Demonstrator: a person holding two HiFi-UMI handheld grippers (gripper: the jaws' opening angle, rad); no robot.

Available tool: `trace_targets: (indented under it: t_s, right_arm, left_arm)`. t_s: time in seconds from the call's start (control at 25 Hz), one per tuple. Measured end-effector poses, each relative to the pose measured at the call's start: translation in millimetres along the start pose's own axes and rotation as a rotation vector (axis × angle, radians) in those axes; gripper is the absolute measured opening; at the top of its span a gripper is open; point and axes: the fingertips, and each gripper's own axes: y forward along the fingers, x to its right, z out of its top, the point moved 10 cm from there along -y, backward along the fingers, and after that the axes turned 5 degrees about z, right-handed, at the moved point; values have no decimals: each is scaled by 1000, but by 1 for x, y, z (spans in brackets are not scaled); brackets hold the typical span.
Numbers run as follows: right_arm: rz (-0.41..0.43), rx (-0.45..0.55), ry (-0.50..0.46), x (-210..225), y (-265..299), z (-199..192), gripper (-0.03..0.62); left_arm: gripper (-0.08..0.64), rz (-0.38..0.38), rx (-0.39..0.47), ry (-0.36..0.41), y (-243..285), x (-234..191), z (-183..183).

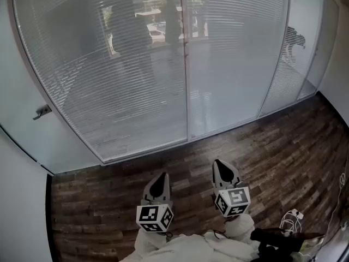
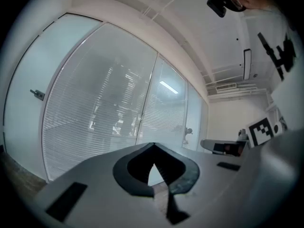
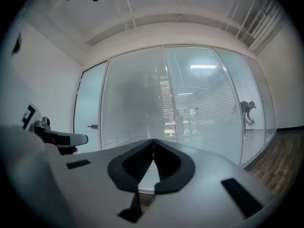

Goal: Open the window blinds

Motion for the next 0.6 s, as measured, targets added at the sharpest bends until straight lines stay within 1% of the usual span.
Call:
trace_targets:
  t_s: [0.16, 0.4, 0.6]
  right_arm:
    - [-3, -2, 0, -4, 13, 1, 12]
    - [-23, 12, 15, -20, 35, -3, 12]
    - [-50, -11, 30, -4, 57, -11, 12]
  left_arm:
    - [-1, -6, -8, 18, 7, -6, 2]
    - [-1, -55, -12, 49, 25, -25, 8]
    - [0, -80, -21, 44, 53, -28, 4]
